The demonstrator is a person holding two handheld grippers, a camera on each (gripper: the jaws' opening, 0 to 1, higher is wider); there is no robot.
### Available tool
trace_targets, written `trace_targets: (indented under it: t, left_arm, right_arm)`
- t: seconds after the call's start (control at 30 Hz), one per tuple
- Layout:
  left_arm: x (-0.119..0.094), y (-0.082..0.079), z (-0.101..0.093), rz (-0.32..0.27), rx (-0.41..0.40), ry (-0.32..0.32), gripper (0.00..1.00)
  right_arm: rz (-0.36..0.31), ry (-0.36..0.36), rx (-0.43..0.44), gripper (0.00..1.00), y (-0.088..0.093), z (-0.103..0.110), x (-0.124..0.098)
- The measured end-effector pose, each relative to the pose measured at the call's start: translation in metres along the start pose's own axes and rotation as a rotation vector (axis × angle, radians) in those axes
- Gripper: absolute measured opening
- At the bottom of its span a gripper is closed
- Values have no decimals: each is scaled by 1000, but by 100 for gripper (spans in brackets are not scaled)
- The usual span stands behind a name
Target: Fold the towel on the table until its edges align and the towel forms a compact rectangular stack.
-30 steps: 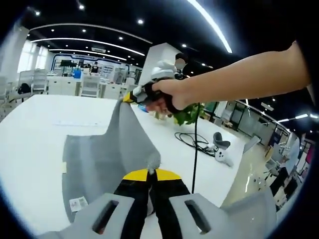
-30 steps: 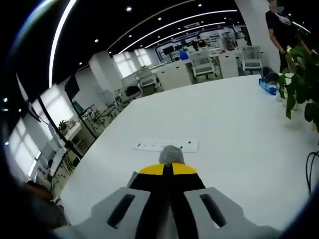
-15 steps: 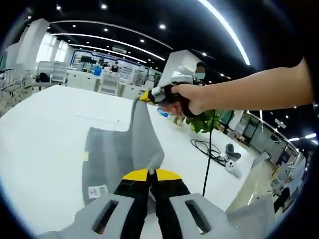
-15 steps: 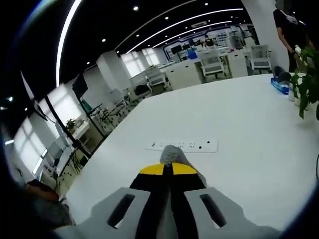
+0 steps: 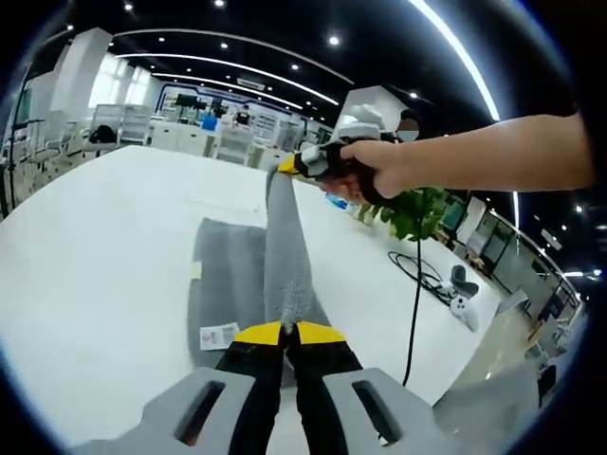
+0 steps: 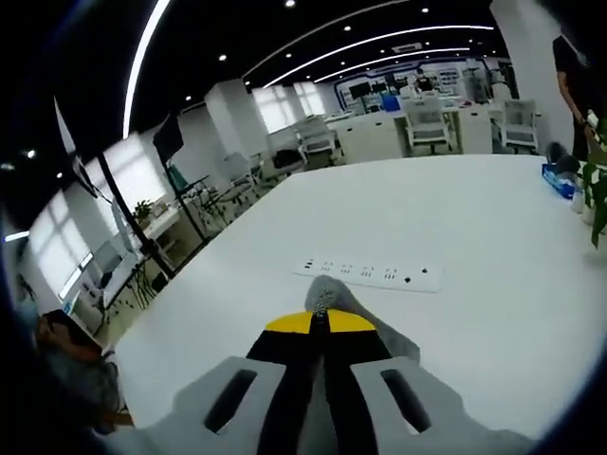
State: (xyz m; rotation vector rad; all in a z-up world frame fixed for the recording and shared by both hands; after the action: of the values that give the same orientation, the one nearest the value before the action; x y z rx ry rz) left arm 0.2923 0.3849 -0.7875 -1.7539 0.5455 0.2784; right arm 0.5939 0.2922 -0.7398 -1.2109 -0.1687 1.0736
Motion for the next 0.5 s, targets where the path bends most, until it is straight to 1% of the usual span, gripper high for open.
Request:
trace_targets:
  t: [0.07,0.13,0.17,0.27,0.4,0.43,0.5]
  left_arm:
    - [1,2,7,12,0,-14,3]
    - [1,7,10,40,4,-24,3]
    - [1,11,11,78,16,-25,3]
    - [4,15,15,80,73,-33,3]
    - [6,20,19,114,88,-44,3]
    - [8,25,22,133,96,-51,3]
    - [10,27,24,141,104,-58,3]
  right_arm:
    - [5,-7,-2,0,2,1,5]
    - [14,-19,-12,0,6,3,11]
    - [19,-22,-16,0,7,3,14]
    - [37,-28,-53,1,12,4,23]
    - [43,-35,-57,1,15,5,31]
    - [46,-38,-57,1,17,6,35]
    - [56,-41,-80,1,20,8,40]
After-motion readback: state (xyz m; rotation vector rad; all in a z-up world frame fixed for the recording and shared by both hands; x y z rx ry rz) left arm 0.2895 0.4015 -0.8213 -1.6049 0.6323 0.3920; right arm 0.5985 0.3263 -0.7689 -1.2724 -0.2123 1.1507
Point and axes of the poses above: the point that each gripper's makers call its tool centre point, and the gripper's own axes: x roughly forward along the fingers, z roughly to its left, y roughly out of its underside, the point moved 5 cm from there along -x, roughly backward along the fingers, and after that the axes turned 9 degrees about -y, right-handed, at the moved point
